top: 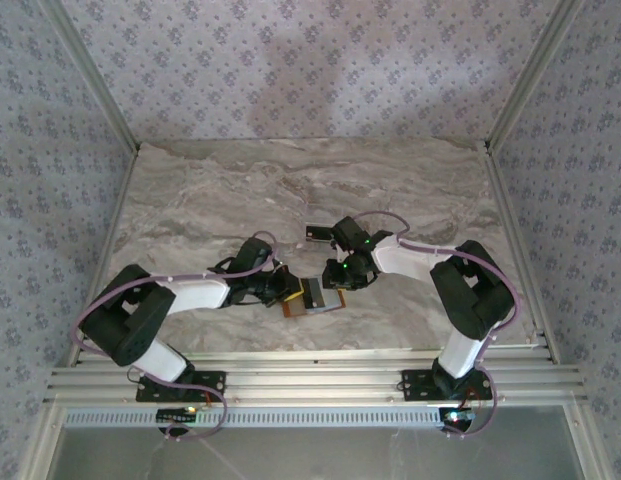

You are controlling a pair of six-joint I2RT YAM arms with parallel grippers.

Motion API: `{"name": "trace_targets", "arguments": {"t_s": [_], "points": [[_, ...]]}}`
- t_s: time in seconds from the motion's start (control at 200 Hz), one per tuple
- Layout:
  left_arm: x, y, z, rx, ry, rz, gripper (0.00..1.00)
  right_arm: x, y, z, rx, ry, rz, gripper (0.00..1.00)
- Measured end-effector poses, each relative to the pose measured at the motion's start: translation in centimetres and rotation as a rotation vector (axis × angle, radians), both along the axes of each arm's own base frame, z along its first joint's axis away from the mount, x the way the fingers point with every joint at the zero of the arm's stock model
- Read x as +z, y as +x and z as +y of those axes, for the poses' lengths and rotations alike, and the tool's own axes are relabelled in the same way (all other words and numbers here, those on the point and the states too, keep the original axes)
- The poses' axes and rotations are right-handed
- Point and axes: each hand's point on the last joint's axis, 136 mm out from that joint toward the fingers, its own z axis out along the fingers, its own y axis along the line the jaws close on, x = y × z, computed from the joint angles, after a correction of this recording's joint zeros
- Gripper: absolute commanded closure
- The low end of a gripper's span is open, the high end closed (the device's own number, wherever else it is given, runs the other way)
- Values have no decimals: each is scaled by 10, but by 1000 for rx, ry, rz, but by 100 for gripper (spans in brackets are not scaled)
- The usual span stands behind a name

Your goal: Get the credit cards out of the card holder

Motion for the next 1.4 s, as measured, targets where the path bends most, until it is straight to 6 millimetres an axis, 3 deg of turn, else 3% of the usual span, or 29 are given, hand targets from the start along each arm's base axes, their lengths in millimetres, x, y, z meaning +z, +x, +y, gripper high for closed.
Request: {"name": "trace_targets", "arguments": {"t_s": [0.82, 1.179, 1.399], "points": [[7, -7, 18, -22, 71, -5, 94, 0, -1, 0, 3, -1, 1, 71], [25, -7, 22, -137, 172, -56, 96, 0, -2, 0, 4, -5, 3, 71], [51, -2, 23, -304, 269, -147, 99, 0, -2, 0, 3, -7, 4, 71]]}}
